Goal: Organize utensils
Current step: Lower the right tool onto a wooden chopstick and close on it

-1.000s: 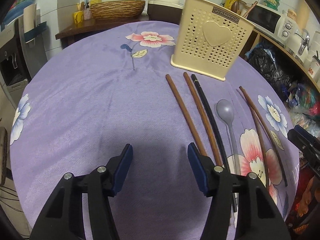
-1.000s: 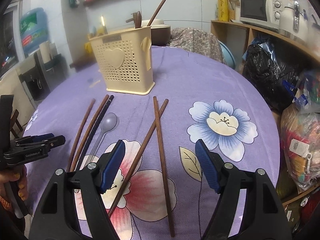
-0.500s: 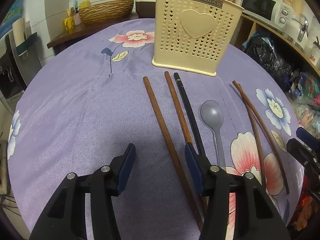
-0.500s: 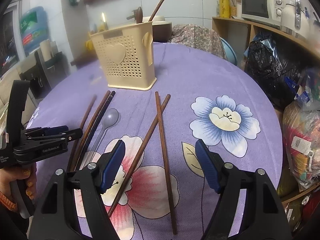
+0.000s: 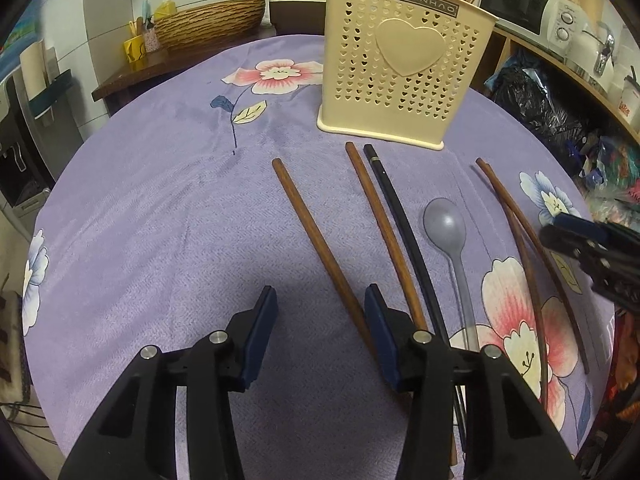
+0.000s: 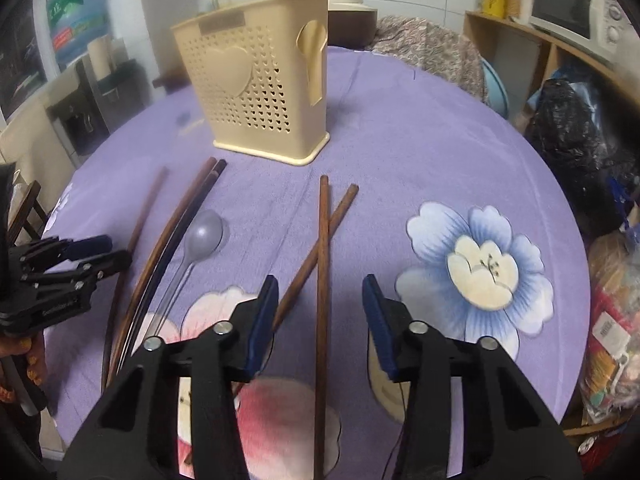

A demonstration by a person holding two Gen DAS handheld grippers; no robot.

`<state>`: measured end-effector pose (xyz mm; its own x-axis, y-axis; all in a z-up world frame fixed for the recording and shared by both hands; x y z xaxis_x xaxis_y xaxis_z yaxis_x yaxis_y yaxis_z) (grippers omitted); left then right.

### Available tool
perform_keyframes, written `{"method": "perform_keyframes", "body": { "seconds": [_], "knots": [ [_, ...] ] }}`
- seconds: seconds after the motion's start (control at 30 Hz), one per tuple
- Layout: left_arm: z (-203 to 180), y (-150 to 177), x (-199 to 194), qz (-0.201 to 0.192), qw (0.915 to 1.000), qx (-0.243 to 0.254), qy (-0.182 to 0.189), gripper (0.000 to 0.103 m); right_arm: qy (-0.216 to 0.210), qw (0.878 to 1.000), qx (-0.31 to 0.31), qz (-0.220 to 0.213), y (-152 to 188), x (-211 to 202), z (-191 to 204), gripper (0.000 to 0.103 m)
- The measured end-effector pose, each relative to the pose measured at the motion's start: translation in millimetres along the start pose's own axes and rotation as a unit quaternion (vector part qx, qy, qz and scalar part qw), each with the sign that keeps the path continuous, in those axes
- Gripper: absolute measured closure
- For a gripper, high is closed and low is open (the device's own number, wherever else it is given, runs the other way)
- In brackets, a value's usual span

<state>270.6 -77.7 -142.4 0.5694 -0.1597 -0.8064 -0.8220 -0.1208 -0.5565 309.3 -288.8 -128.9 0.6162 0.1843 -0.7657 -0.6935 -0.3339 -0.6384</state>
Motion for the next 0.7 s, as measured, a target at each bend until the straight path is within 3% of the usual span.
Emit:
{"method": "perform_keyframes", "body": {
  "seconds": [0.2,0.53,0.7],
  "knots": [
    [0.8,-1.6,0.3,0.001,1.0000,-0.002,0.005,0.056,-0.005,1.000,-0.019,0.009,-30.3,27.5,-0.4,0.080],
    [2.3,-1.1,-0.4,0.001,0.9999,-0.004,0.013,0.056,0.018,0.998,-0.033,0.050,-47.2,53.8,-13.9,0.083],
    [2.6,-0.7,-0.7,0.001,0.9999,-0.004,0.013,0.056,0.006,0.997,-0.033,0.068,-50.2,63.7,-14.9,0.087]
  ]
}}
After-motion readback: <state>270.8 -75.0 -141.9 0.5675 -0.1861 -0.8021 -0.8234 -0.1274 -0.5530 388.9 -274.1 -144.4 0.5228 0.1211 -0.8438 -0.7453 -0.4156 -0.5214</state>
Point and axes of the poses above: each gripper's, at about its wrist camera, not at the fingertips, and x roughly the way its jaws point, z to its left, y to its underside, the point moved 7 cm from there along x, roughly the way its jaws point, and after that the axes turned 14 degrees about -x, right-handed, at the moved point
